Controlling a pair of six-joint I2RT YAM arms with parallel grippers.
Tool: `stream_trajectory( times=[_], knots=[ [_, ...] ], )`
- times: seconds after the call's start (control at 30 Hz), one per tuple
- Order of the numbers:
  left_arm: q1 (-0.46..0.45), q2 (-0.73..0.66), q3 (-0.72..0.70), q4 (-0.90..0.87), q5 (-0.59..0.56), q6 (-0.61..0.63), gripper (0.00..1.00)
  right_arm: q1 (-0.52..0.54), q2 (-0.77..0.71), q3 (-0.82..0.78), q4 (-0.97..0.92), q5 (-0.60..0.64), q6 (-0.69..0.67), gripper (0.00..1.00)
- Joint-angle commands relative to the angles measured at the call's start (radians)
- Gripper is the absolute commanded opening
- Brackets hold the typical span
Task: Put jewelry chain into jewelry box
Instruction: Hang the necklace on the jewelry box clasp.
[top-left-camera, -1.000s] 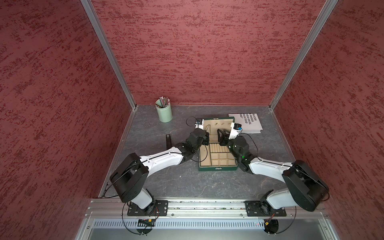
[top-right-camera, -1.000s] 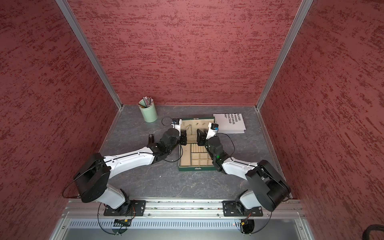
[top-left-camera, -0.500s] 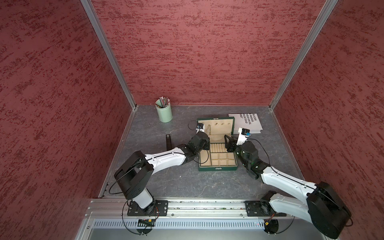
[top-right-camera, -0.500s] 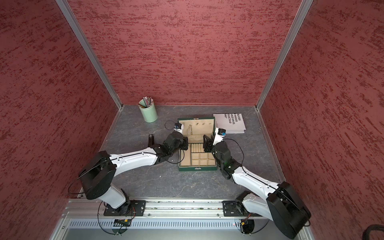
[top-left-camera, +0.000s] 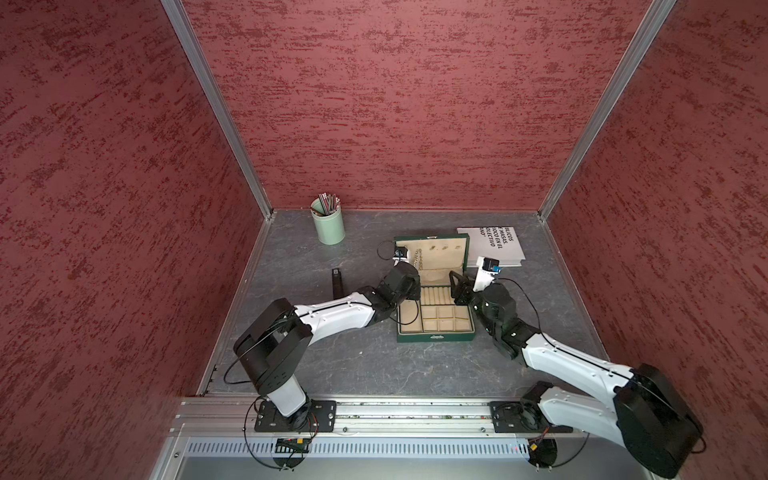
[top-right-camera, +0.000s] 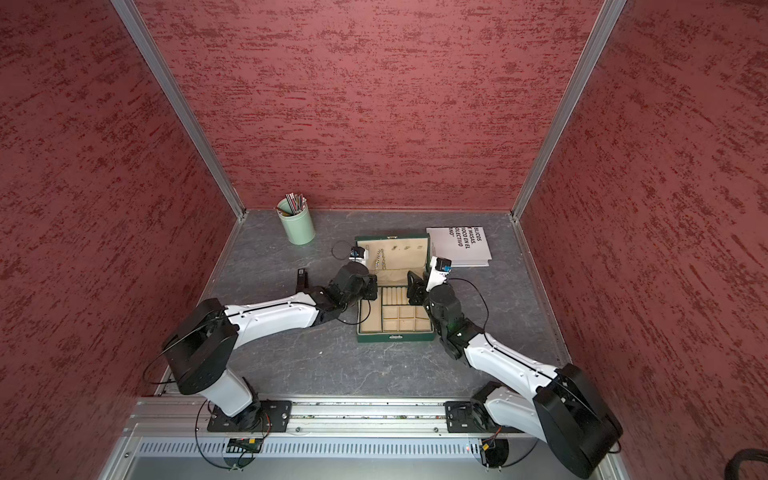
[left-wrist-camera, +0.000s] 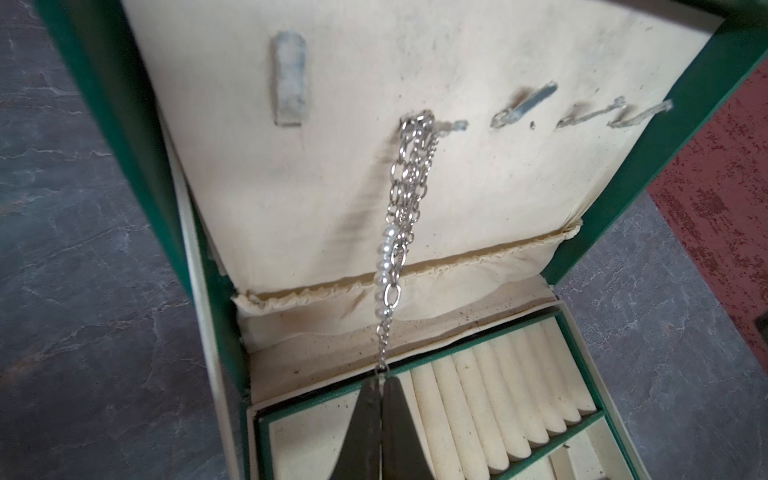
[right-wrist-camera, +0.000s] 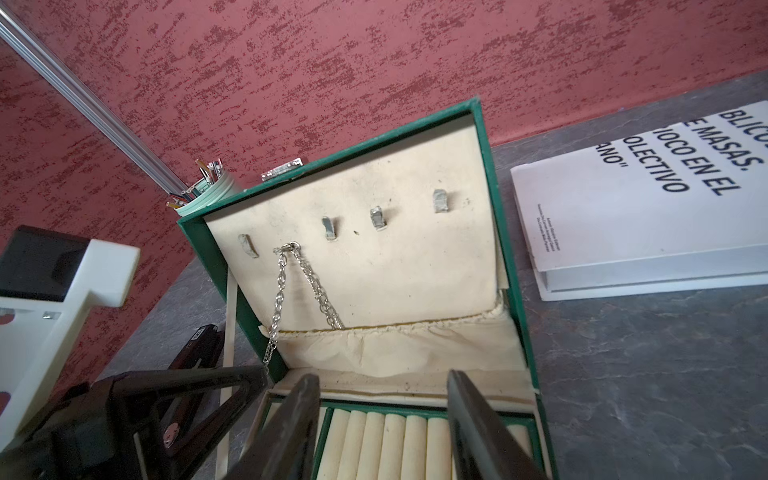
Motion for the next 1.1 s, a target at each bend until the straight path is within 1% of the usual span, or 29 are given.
stream_trajectory(
  times=[0.0,0.2,0.4,0.5,0.57,0.63,0.77,0.83,0.9,0.97,1.07],
  knots=[
    [0.009,0.016,0.029,-0.014,0.013,0.001,0.09,0.003,0.002,-0.001,-0.007,0.027,-0.010,0.53],
    [0.015,0.028,0.040,-0.027,0.026,0.000,0.13,0.002,0.005,0.003,-0.009,0.031,-0.010,0.53],
    [0.022,0.028,0.048,-0.031,0.031,0.004,0.14,0.003,0.002,0.009,-0.014,0.036,-0.016,0.53],
    [0.021,-0.006,0.043,-0.042,0.028,0.012,0.15,0.003,-0.009,0.018,-0.029,0.024,-0.032,0.54],
    [0.019,-0.056,0.032,-0.049,0.026,0.031,0.18,0.003,-0.027,0.027,-0.051,0.009,-0.054,0.54],
    [0.020,-0.120,0.014,-0.056,0.020,0.052,0.25,0.003,-0.047,0.044,-0.079,-0.017,-0.086,0.54],
    [0.062,-0.266,0.015,-0.116,0.029,0.063,0.51,0.002,-0.079,0.092,-0.137,-0.099,-0.174,0.54],
    [0.131,-0.304,0.041,-0.155,0.109,0.036,0.60,0.003,-0.080,0.121,-0.163,-0.142,-0.220,0.53],
    [0.206,-0.311,0.083,-0.185,0.231,0.001,0.65,0.002,-0.065,0.162,-0.189,-0.184,-0.265,0.53],
    [0.278,-0.285,0.132,-0.202,0.338,-0.026,0.68,0.003,-0.031,0.225,-0.238,-0.229,-0.312,0.53],
    [0.372,-0.212,0.220,-0.214,0.493,-0.072,0.70,0.002,0.030,0.308,-0.308,-0.288,-0.429,0.53]
  ],
)
